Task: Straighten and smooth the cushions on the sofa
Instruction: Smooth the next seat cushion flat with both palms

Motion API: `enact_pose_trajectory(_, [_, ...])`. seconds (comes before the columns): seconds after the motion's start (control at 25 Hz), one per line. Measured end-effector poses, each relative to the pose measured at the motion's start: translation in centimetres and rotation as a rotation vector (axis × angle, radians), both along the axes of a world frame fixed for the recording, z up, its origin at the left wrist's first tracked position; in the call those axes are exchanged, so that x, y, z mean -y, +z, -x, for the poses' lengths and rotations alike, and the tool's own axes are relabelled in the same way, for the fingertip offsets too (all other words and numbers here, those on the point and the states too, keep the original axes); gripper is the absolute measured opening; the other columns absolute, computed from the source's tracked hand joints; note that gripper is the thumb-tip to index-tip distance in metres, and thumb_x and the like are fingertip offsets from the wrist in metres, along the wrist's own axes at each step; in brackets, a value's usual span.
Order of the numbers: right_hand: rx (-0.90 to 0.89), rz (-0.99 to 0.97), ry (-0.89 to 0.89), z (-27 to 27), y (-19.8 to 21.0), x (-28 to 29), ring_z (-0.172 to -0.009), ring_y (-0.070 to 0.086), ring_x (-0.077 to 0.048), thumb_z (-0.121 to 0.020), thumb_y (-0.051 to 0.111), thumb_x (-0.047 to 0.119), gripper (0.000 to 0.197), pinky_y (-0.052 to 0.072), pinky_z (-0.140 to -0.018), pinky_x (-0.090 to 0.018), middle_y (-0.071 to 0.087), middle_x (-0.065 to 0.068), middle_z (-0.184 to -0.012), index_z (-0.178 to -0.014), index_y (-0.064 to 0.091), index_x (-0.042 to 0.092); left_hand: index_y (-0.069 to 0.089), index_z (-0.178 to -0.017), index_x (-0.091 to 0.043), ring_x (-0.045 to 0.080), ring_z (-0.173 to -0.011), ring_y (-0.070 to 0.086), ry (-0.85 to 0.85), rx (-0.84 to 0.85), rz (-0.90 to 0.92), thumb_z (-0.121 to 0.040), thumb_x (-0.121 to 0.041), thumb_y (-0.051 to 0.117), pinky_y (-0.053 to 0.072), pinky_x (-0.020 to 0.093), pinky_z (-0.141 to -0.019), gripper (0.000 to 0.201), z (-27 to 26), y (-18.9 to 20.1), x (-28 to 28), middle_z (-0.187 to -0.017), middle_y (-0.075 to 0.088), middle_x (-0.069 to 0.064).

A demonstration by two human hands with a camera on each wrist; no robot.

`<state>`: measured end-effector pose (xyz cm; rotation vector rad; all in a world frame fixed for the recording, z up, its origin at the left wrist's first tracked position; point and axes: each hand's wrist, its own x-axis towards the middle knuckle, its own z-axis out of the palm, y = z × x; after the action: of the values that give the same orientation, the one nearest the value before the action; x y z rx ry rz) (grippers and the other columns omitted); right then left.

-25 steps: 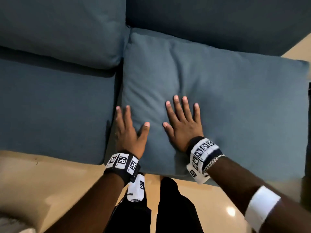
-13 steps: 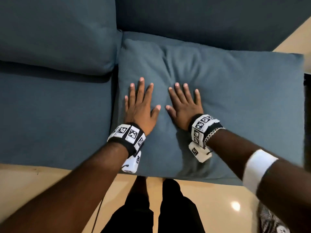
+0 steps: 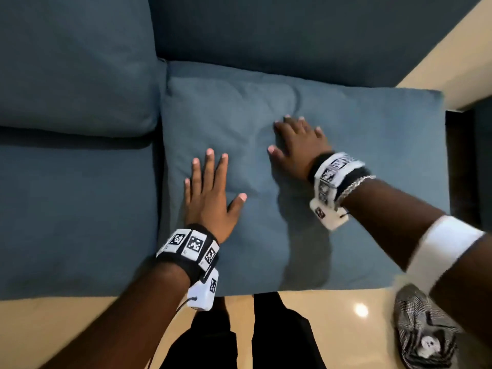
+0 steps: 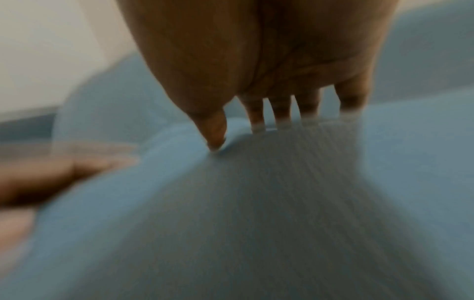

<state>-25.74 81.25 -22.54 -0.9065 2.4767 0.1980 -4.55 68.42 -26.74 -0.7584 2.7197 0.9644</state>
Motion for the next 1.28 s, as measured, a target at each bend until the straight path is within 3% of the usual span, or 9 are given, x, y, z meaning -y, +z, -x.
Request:
enact_pose_trajectory(0.2, [-0.434,1.089,-0.347,4.1,9.2,2.2,-0.152,0.033,-0.03,-0.095,0.061,0.035,0.066,0.027,-0.125,-0.038,0.035,-0.02,-0.161,-0.152,0.043,0.007,0.003,-0.164,-0.029,0.029,-0.157,-0.013,0.054,0.06,-0.012,-0.096,-0.053,0.052,0.004,0.058,-0.125,0.087,1.7,1.1,-0.4,-0.17,-0.016,-0.004])
enact_pose_trajectory(0.28, [-0.435,0.703,-0.258,2.4,4.9,2.7,-0.158,0.017,-0.034,-0.098,0.054,0.044,0.075,0.018,-0.125,-0.049,0.015,-0.019,-0.17,-0.161,0.028,0.014,0.001,-0.163,-0.028,0.029,-0.156,-0.016,0.054,0.09,0.005,-0.097,-0.053,0.051,0.0,0.059,-0.124,0.087,3.1,1.2,-0.4,-0.17,-0.019,-0.003])
enact_pose_trajectory(0.4, [0.074,-0.115,0.054,1.1,-2.0,3.1,-0.161,0.0,-0.027,-0.101,0.031,0.067,0.076,0.002,-0.126,-0.058,0.001,-0.001,-0.175,-0.164,0.011,0.031,0.009,-0.163,-0.027,0.031,-0.156,-0.014,-0.003,0.1,0.096,-0.099,-0.052,0.049,0.0,0.06,-0.123,0.08,4.5,1.3,-0.7,-0.171,-0.014,-0.003])
enact_pose_trajectory(0.64, [-0.286,0.864,-0.33,7.5,7.3,-1.0,-0.159,0.016,-0.034,-0.097,0.055,0.047,0.069,0.016,-0.126,-0.054,0.018,-0.012,-0.171,-0.157,0.038,0.019,0.007,-0.162,-0.033,0.039,-0.154,-0.02,0.122,0.209,0.068,-0.098,-0.062,0.041,-0.006,0.07,-0.118,0.078,8.9,2.9,-4.3,-0.17,-0.015,-0.009])
enact_pose_trajectory(0.8, [0.008,-0.02,-0.077,5.3,0.4,-10.1,-0.161,-0.008,-0.025,-0.104,0.029,0.063,0.075,-0.001,-0.127,-0.058,-0.006,0.0,-0.175,-0.166,0.007,0.027,0.001,-0.161,-0.039,0.031,-0.153,-0.025,0.082,0.256,0.083,-0.097,-0.065,0.039,-0.009,0.079,-0.11,0.079,12.7,3.4,-9.4,-0.168,-0.02,-0.014])
enact_pose_trajectory(0.92, [0.139,0.248,-0.134,8.5,2.4,-11.4,-0.161,0.0,-0.025,-0.1,0.046,0.062,0.071,0.003,-0.127,-0.059,0.008,0.002,-0.174,-0.16,0.03,0.028,-0.001,-0.16,-0.041,0.032,-0.154,-0.024,0.029,0.241,0.112,-0.097,-0.065,0.035,-0.011,0.074,-0.112,0.076,14.9,3.0,-12.5,-0.168,-0.022,-0.011])
enact_pose_trajectory(1.04, [-0.222,0.714,-0.468,9.8,5.2,-14.0,-0.161,0.006,-0.026,-0.098,0.055,0.046,0.069,0.006,-0.125,-0.054,0.006,-0.001,-0.174,-0.16,0.033,0.025,0.001,-0.161,-0.041,0.038,-0.153,-0.022,0.026,0.228,0.133,-0.098,-0.065,0.031,-0.008,0.074,-0.115,0.074,16.3,2.6,-14.3,-0.17,-0.017,-0.01])
enact_pose_trajectory(1.2, [0.043,0.037,-0.214,8.7,0.2,-19.4,-0.16,-0.012,-0.026,-0.104,0.031,0.063,0.074,-0.013,-0.123,-0.057,-0.015,0.001,-0.173,-0.165,0.004,0.032,0.003,-0.16,-0.043,0.035,-0.153,-0.023,-0.014,0.273,0.157,-0.097,-0.068,0.029,-0.009,0.078,-0.109,0.073,18.9,3.1,-17.8,-0.169,-0.017,-0.012])
enact_pose_trajectory(1.28, [0.083,0.179,-0.229,11.2,1.6,-19.7,-0.16,-0.009,-0.026,-0.101,0.041,0.063,0.075,-0.005,-0.125,-0.062,-0.006,0.0,-0.174,-0.164,0.016,0.03,0.001,-0.16,-0.042,0.031,-0.154,-0.021,-0.09,0.257,0.177,-0.097,-0.068,0.029,-0.011,0.077,-0.11,0.074,20.0,3.2,-19.3,-0.169,-0.016,-0.012])
